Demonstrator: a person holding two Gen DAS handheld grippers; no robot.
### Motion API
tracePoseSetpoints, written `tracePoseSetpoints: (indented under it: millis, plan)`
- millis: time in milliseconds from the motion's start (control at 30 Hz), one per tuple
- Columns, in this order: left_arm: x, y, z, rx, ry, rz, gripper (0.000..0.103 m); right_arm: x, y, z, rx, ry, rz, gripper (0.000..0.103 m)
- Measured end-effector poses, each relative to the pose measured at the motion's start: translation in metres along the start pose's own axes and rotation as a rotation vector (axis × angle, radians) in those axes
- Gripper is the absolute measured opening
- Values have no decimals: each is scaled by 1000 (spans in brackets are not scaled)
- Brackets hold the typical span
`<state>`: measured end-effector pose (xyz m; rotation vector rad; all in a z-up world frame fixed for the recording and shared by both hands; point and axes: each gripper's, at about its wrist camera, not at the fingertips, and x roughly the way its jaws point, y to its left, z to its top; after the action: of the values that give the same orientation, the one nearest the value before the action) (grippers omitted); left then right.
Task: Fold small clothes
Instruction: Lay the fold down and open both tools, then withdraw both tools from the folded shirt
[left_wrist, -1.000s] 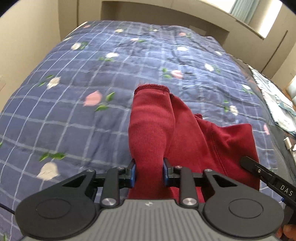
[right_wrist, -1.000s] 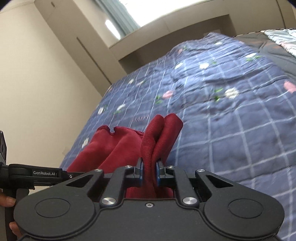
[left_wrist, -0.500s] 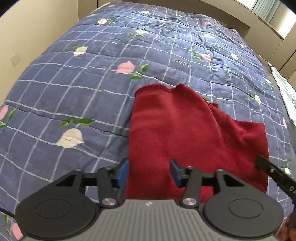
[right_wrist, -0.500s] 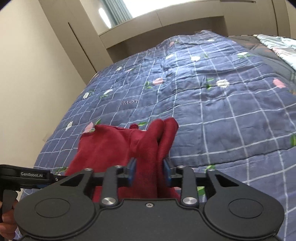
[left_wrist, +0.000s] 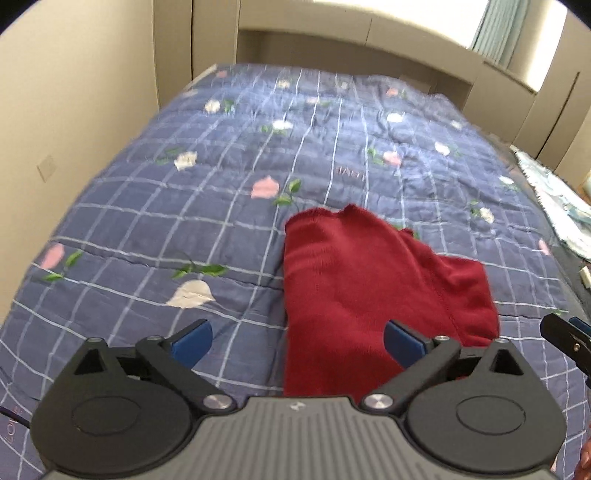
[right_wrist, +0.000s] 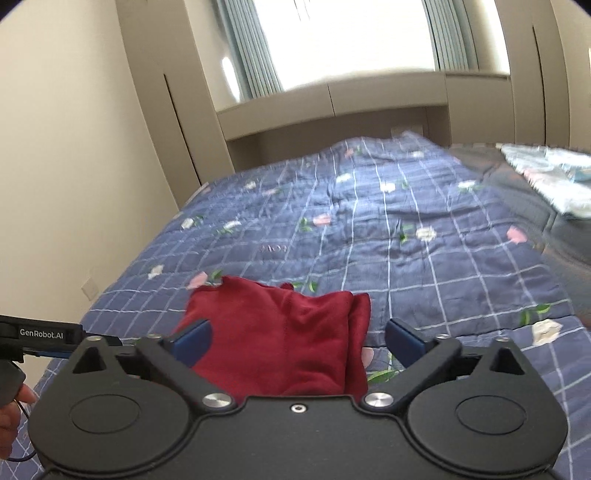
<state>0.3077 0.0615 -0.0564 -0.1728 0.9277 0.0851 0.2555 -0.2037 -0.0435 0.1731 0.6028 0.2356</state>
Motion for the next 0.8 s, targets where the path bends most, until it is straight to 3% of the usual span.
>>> tracePoseSetpoints:
  millis: [300, 567, 800]
  plan:
    - [-66, 9, -56, 50, -148, 84, 103, -77, 28, -35, -36, -69, -36, 102]
    - [-104, 24, -113, 50, -165, 128, 103, -122, 39, -76, -73, -38, -54, 102]
    - [-123, 47, -151, -21, -198, 151, 103, -140, 36, -106, -79, 14, -55, 102]
